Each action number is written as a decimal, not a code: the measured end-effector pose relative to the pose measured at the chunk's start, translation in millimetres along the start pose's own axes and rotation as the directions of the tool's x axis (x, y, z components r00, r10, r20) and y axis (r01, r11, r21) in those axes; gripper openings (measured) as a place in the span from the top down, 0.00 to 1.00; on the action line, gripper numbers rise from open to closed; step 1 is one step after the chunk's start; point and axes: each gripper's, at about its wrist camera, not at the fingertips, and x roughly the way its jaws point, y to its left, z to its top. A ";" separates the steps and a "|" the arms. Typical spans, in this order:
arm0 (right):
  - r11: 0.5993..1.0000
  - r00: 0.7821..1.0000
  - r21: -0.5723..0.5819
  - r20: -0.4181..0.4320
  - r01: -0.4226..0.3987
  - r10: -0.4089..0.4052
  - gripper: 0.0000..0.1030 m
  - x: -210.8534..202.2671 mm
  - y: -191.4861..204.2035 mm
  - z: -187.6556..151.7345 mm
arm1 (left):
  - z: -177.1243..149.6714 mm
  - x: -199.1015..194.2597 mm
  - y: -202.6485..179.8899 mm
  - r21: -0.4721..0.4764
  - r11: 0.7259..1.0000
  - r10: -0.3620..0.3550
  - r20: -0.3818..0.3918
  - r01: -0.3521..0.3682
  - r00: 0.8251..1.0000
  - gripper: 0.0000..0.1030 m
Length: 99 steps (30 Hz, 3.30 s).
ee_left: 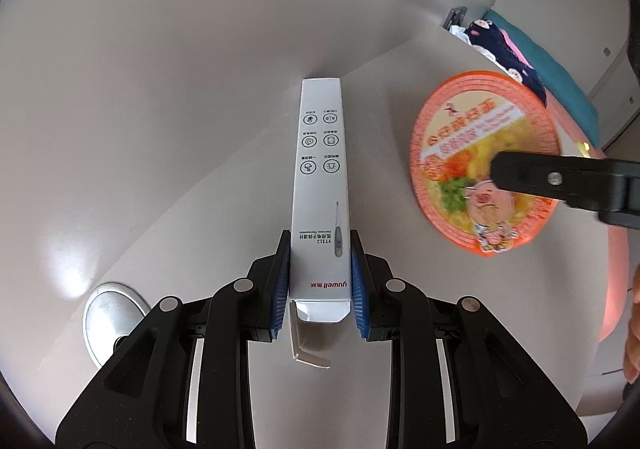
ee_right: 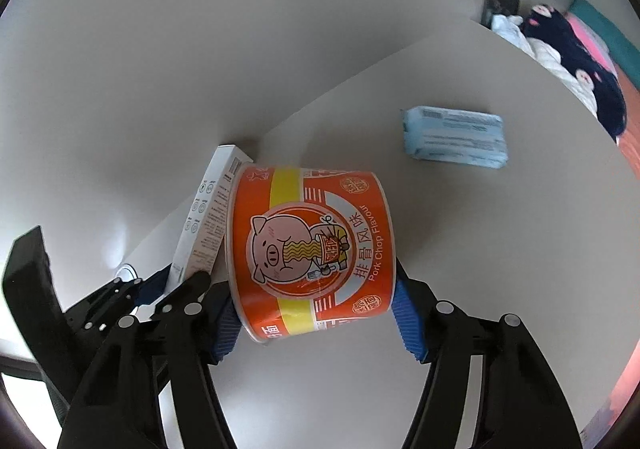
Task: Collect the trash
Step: 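Lift the white box with the left gripper while the right gripper lifts the noodle cup, then carry the white box and noodle cup over the black bin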
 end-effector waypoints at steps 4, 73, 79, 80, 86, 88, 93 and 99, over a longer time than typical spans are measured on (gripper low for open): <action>1.000 1.000 0.011 0.014 0.006 -0.006 0.37 -11.5 -9.9 -3.2 | 2.9 1.3 -1.2 -0.003 1.000 0.017 -0.013 -0.017 1.000 0.73; 0.954 0.963 0.270 0.196 0.130 -0.187 0.37 -183.6 -189.0 -207.0 | -87.6 -83.7 -263.4 0.354 0.928 -0.144 0.052 0.117 0.988 0.73; 0.931 0.952 0.333 0.209 0.147 -0.225 0.37 -208.2 -227.1 -241.1 | -104.5 -86.7 -316.5 0.410 0.900 -0.177 0.030 0.149 0.984 0.73; 0.928 0.950 0.341 0.210 0.150 -0.230 0.37 -211.8 -232.6 -245.9 | -106.5 -86.0 -326.6 0.421 0.893 -0.186 0.026 0.158 0.982 0.73; 0.894 0.937 0.412 0.210 0.175 -0.280 0.37 -233.5 -272.9 -281.7 | -123.4 -80.3 -381.9 0.478 0.853 -0.232 -0.014 0.211 0.973 0.73; 0.880 0.933 0.441 0.210 0.176 -0.291 0.37 -239.1 -287.6 -293.6 | -132.0 -76.9 -401.5 0.500 0.837 -0.240 -0.032 0.223 0.970 0.73; 0.834 0.925 0.520 0.196 0.185 -0.327 0.37 -252.7 -327.9 -328.4 | -151.5 -66.7 -446.3 0.537 0.801 -0.262 -0.082 0.264 0.962 0.73; 0.770 0.915 0.601 0.154 0.213 -0.373 0.37 -258.3 -369.3 -365.8 | -173.2 -48.9 -494.0 0.573 0.761 -0.270 -0.147 0.305 0.951 0.73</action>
